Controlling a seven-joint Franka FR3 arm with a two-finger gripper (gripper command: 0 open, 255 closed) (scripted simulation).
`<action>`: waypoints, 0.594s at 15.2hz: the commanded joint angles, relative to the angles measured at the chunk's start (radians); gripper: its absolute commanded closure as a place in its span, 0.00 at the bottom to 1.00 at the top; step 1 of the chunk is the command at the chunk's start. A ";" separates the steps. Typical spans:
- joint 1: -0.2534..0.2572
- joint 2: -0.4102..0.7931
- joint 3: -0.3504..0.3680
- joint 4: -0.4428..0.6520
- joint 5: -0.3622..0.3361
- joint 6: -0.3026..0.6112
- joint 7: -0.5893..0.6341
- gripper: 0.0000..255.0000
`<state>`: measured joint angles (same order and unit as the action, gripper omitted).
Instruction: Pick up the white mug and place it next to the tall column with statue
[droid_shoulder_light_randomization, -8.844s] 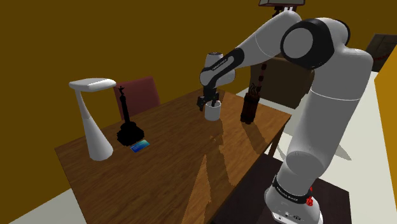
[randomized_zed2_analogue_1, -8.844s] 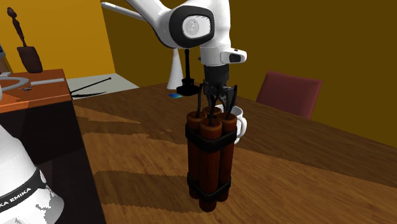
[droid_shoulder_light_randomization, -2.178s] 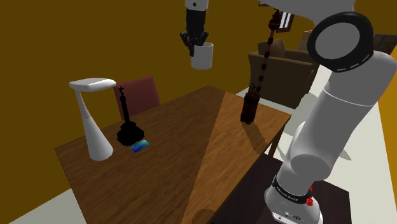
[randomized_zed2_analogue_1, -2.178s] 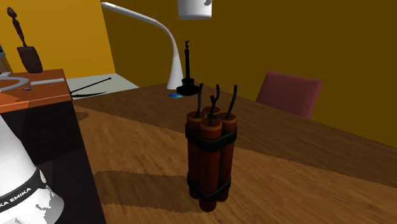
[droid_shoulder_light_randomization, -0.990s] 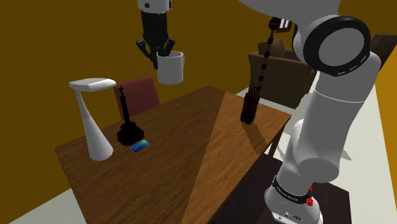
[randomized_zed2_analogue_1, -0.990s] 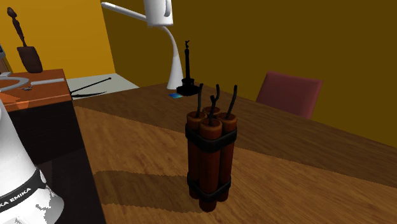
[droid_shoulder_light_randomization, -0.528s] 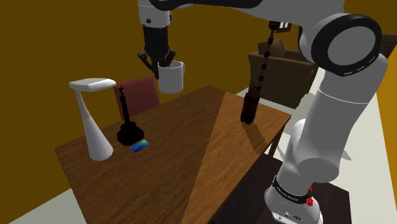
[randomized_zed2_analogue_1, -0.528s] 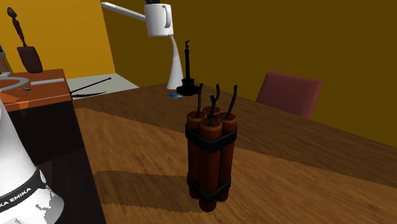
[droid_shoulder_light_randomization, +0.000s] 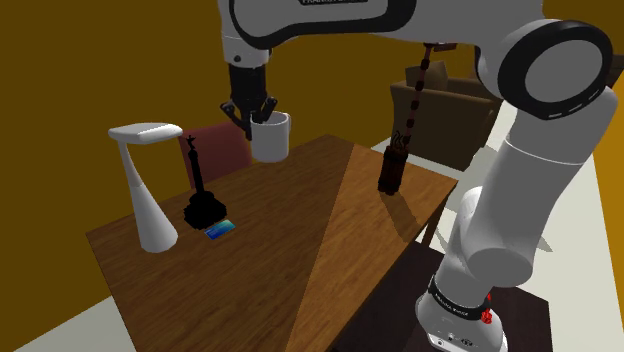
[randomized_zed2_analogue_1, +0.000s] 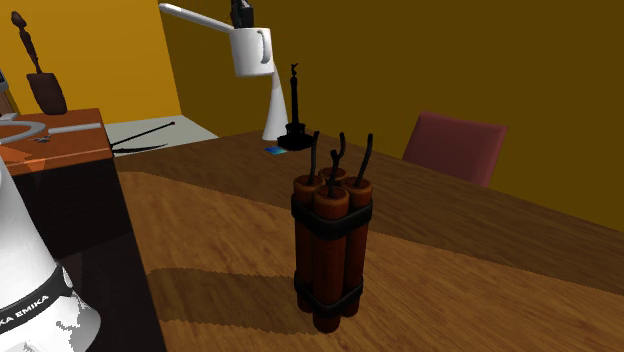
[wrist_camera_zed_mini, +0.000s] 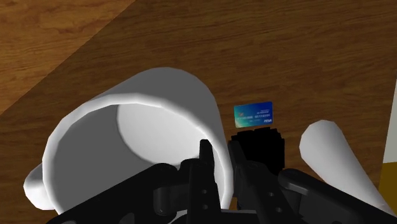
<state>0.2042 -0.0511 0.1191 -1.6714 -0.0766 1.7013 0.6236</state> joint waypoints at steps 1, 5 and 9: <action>0.000 -0.004 0.000 -0.033 0.000 0.030 0.003 1.00; 0.000 -0.012 0.000 -0.096 0.000 0.085 0.006 1.00; 0.000 -0.015 -0.001 -0.153 0.000 0.139 0.010 1.00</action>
<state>0.2040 -0.0649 0.1185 -1.8102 -0.0767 1.8260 0.6322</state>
